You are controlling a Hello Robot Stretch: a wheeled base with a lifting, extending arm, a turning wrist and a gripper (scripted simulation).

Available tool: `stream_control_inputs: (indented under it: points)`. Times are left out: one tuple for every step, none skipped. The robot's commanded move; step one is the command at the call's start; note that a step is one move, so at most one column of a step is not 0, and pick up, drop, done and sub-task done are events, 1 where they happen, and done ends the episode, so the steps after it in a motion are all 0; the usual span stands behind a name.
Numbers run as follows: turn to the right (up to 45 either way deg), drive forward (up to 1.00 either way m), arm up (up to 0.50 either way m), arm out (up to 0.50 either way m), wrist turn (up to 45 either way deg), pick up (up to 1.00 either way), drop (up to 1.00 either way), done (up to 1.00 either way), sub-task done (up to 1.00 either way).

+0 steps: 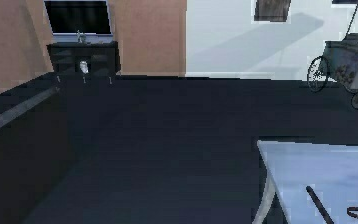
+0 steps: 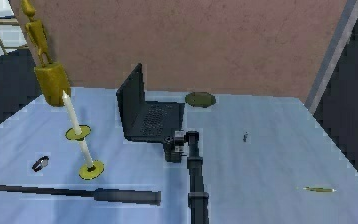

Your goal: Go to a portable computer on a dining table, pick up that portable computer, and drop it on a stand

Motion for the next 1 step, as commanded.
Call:
stream_control_inputs:
  points:
    - [0.0,0.0,0.1,0.0,0.0,0.0,0.0,0.0,0.0]
